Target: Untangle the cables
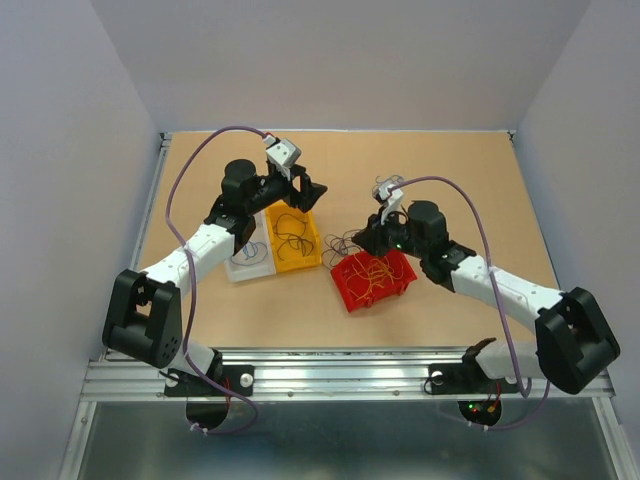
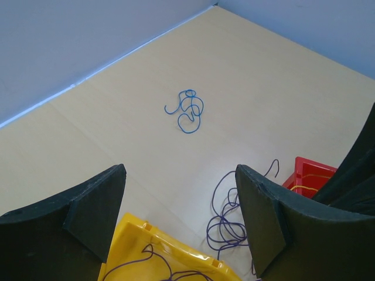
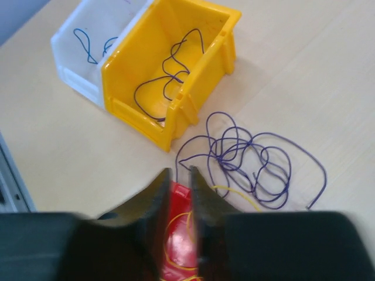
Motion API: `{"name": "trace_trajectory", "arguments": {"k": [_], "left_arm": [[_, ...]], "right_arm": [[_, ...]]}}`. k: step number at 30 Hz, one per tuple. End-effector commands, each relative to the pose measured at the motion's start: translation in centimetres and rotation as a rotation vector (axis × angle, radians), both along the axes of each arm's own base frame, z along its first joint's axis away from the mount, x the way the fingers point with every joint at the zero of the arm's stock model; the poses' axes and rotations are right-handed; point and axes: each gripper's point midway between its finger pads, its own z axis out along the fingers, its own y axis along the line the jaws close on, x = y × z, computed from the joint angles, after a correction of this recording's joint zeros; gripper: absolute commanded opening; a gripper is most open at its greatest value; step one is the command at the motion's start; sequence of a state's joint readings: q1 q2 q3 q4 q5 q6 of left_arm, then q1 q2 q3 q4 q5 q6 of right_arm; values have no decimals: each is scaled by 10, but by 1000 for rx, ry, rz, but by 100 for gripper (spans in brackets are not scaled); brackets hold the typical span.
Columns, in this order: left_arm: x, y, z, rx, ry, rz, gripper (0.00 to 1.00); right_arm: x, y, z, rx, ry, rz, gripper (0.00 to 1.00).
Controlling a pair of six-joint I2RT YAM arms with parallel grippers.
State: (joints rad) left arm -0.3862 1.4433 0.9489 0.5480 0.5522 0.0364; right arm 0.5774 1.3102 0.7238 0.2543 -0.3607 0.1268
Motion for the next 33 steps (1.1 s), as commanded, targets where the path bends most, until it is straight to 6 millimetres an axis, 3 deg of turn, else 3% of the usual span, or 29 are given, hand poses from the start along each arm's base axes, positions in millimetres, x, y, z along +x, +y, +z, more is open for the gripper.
{"name": "trace_trajectory", "arguments": {"k": [1, 2, 4, 7, 13, 17, 21, 28, 33], "left_arm": [[-4, -3, 42, -35, -111, -25, 87], [-5, -3, 43, -37, -111, -25, 87], [-5, -3, 42, -36, -110, -25, 87], [-4, -2, 43, -37, -111, -20, 87], [-4, -3, 42, -35, -110, -20, 87], [-4, -2, 44, -35, -114, -16, 87], [-4, -2, 42, -34, -111, -19, 87], [-4, -3, 43, -34, -112, -22, 87], [-4, -3, 42, -33, -112, -19, 87]], "right_arm": [[-17, -7, -8, -19, 3, 27, 48], [-16, -9, -7, -22, -4, 11, 57], [-10, -15, -6, -33, -17, -33, 63], [-1, -12, -10, -48, -9, -47, 56], [25, -3, -23, -75, 34, -98, 58], [32, 0, -43, -111, 78, -98, 56], [23, -4, -42, -107, 75, -87, 47], [4, -11, -26, -74, 40, -66, 16], [-2, -12, -24, -70, 29, -46, 3]]}}
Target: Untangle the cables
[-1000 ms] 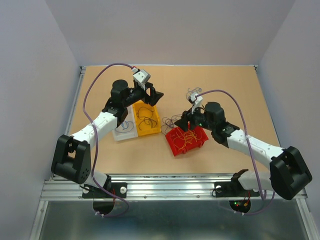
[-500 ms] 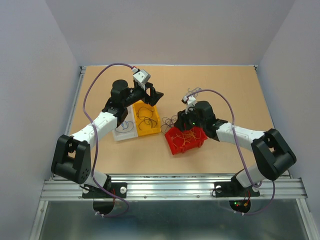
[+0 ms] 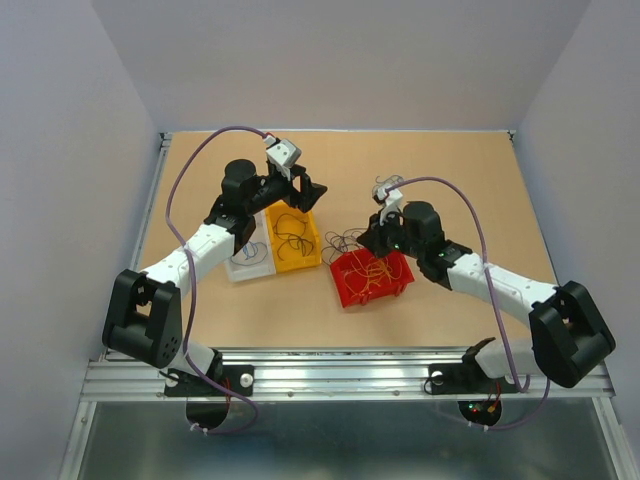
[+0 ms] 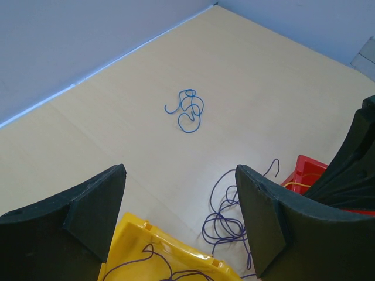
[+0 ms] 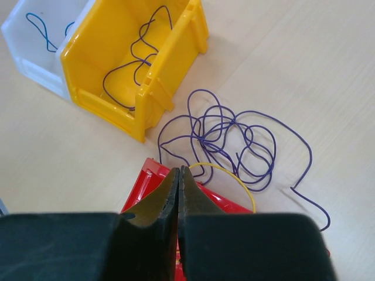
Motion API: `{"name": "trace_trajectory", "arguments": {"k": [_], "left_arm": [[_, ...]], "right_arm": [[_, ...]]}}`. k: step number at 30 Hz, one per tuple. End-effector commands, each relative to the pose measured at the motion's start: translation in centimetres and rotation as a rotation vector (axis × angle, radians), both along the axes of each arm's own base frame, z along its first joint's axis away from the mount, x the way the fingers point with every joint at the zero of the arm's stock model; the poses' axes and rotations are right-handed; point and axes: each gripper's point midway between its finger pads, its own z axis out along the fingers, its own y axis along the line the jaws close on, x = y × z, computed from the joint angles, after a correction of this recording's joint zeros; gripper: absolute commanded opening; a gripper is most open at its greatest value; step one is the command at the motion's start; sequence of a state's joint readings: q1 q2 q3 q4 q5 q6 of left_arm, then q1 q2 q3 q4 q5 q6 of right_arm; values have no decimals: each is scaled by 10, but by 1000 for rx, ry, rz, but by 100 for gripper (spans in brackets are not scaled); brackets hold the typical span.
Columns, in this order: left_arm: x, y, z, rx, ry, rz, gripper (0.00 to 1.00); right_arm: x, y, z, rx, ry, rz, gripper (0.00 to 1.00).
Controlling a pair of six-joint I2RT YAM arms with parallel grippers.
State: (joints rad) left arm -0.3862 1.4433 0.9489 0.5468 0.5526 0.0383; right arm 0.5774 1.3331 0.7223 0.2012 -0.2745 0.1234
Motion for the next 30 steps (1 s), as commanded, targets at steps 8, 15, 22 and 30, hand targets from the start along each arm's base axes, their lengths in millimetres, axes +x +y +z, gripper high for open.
{"name": "trace_trajectory", "arguments": {"k": [8, 15, 22, 30], "left_arm": [[-3, -3, 42, -33, -109, -20, 87], [-5, -3, 45, -36, -116, -22, 87], [-4, -3, 43, -34, -113, -22, 87], [-3, -3, 41, -31, -107, -20, 87]], "right_arm": [[7, -16, -1, -31, -39, -99, 52], [27, -36, -13, -110, -47, -235, 68], [34, -41, -32, -183, -13, -262, 58], [26, -28, -35, -172, 8, -168, 27]]}}
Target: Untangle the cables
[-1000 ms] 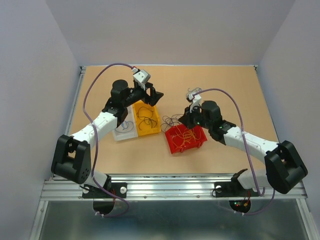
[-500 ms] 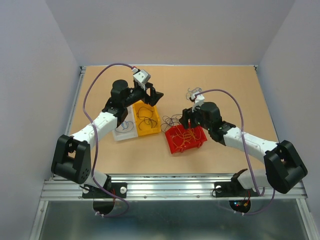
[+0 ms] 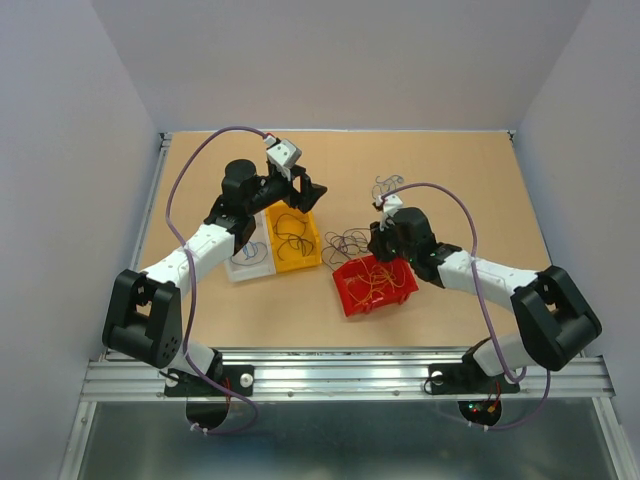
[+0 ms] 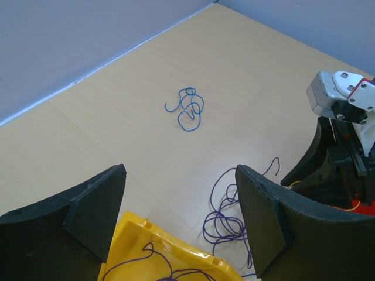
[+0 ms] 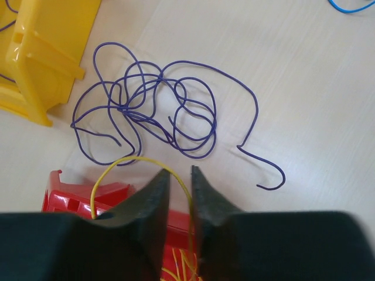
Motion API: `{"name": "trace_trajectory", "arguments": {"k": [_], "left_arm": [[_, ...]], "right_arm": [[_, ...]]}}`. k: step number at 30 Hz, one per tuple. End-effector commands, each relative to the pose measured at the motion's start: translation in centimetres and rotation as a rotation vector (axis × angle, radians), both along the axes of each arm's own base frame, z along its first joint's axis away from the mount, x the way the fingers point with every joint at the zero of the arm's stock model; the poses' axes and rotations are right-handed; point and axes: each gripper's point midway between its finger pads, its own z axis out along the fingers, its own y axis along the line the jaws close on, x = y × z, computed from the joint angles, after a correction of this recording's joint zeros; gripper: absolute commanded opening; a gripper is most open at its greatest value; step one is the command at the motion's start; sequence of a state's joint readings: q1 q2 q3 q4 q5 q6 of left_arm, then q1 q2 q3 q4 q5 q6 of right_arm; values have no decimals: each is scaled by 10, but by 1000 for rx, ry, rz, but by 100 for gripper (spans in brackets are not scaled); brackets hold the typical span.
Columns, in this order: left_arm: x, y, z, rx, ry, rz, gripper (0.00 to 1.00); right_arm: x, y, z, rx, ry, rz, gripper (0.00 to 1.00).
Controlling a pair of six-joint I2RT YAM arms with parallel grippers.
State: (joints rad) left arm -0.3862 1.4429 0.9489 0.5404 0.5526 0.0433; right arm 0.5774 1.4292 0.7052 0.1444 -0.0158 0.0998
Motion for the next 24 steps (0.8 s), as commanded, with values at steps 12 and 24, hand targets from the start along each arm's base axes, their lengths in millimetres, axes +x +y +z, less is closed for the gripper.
{"name": "trace_trajectory", "arguments": {"k": [12, 24], "left_arm": [[-2, -5, 40, -33, -103, -26, 87], [0, -25, 21, 50, -97, -35, 87]], "right_arm": [[-20, 13, 59, 141, -142, 117, 8], [-56, 19, 12, 96, 115, 169, 6]]}}
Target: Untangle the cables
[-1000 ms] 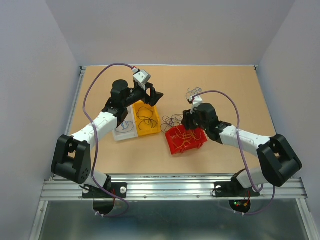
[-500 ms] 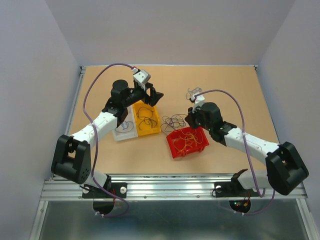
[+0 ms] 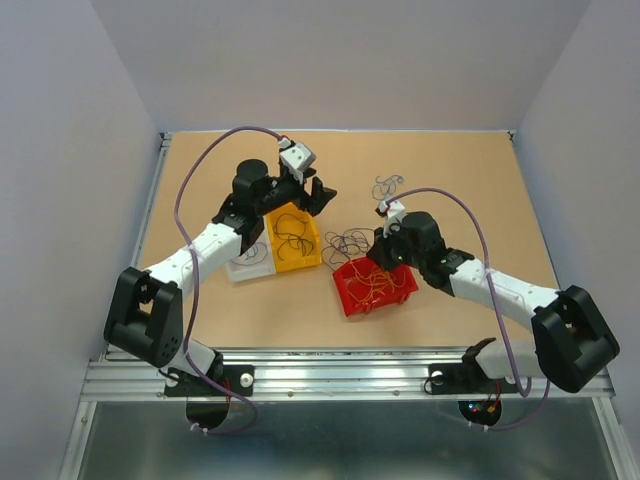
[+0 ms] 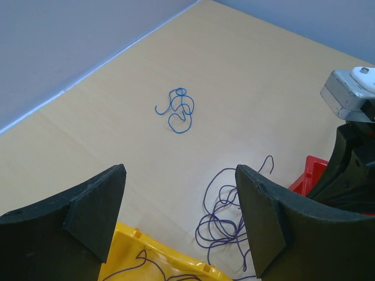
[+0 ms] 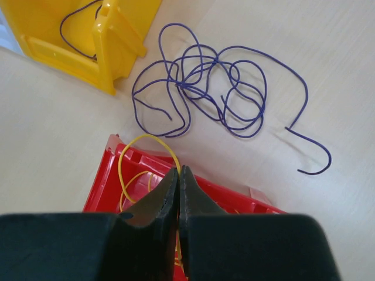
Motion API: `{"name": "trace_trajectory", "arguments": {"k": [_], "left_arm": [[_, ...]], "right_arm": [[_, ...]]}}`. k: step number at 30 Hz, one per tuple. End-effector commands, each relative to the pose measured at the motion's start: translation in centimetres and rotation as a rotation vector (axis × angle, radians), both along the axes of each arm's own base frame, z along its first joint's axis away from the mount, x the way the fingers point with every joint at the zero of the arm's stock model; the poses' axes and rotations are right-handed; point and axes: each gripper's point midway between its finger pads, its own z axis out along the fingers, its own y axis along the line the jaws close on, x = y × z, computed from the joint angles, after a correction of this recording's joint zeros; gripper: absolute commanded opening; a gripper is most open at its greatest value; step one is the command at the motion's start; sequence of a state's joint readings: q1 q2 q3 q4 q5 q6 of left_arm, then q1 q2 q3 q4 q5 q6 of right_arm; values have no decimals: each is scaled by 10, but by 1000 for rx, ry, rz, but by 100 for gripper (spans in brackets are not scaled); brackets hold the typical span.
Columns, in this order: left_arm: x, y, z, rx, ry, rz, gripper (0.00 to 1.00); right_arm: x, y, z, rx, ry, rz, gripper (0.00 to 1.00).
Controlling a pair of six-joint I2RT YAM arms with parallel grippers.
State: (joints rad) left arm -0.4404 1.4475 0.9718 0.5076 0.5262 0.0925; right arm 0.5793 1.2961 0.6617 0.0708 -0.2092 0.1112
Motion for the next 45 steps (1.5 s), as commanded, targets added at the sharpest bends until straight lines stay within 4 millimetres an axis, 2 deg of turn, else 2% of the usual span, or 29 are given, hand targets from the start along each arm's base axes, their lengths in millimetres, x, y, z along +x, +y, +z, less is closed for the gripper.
{"name": "trace_trajectory", "arguments": {"k": [1, 11, 13, 14, 16, 17, 19, 20, 21, 22, 23, 24, 25, 26, 27, 28, 29, 30, 32, 34, 37, 40, 45], "left_arm": [[8, -9, 19, 15, -69, -5, 87], [10, -23, 1, 70, -29, -42, 87], [11, -27, -3, 90, -18, -43, 87], [13, -30, -10, 105, -2, -39, 87], [16, -34, -15, 133, 7, -31, 87], [18, -36, -23, 149, 27, -30, 87], [19, -42, -28, 180, 50, -36, 87], [22, -44, -40, 201, 77, -38, 87], [23, -47, -45, 214, 92, -37, 87], [26, -50, -53, 240, 120, -26, 87], [27, -50, -50, 243, 122, -24, 87], [27, -54, -58, 261, 147, -41, 87], [28, -55, -63, 271, 163, -47, 87], [26, -59, -72, 287, 183, -60, 87], [28, -62, -69, 297, 168, -76, 87], [23, -63, -76, 323, 194, -93, 88], [20, -67, -86, 353, 210, -117, 88], [6, -76, -88, 402, 234, -183, 89], [-11, -83, -97, 466, 282, -268, 89], [-29, -86, -114, 565, 327, -311, 92], [-38, -80, -134, 671, 319, -267, 93], [-35, -72, -140, 704, 321, -224, 93], [-42, -60, -148, 754, 354, -214, 91]], "right_arm": [[-17, 5, -8, -14, 68, 20, 5], [-39, 6, -6, -64, 67, -8, 6], [-42, 5, -13, -100, 99, -40, 6], [-37, -3, -21, -143, 105, -95, 6], [-32, -6, -33, -197, 130, -127, 6], [-30, -5, -37, -211, 140, -130, 7], [-26, -6, -46, -253, 161, -142, 17], [-26, -10, -47, -271, 163, -152, 26], [-24, -11, -44, -274, 149, -165, 33], [-18, -16, -32, -262, 104, -206, 38], [-17, -19, -22, -243, 80, -221, 42], [-18, -21, -17, -222, 61, -235, 48], [-19, -22, -9, -194, 41, -236, 50], [-21, -22, 3, -155, 12, -236, 52], [-26, -25, 20, -95, -32, -238, 57], [-28, -27, 31, -57, -59, -240, 60], [-30, -30, 39, -29, -78, -247, 69], [-35, -33, 56, 28, -120, -251, 73], [-35, -40, 67, 61, -156, -282, 77], [-38, -46, 81, 105, -192, -302, 86], [-43, -42, 84, 123, -196, -263, 89], [-42, -33, 77, 103, -171, -223, 88], [-29, -36, 62, 34, -146, -281, 88]]}}
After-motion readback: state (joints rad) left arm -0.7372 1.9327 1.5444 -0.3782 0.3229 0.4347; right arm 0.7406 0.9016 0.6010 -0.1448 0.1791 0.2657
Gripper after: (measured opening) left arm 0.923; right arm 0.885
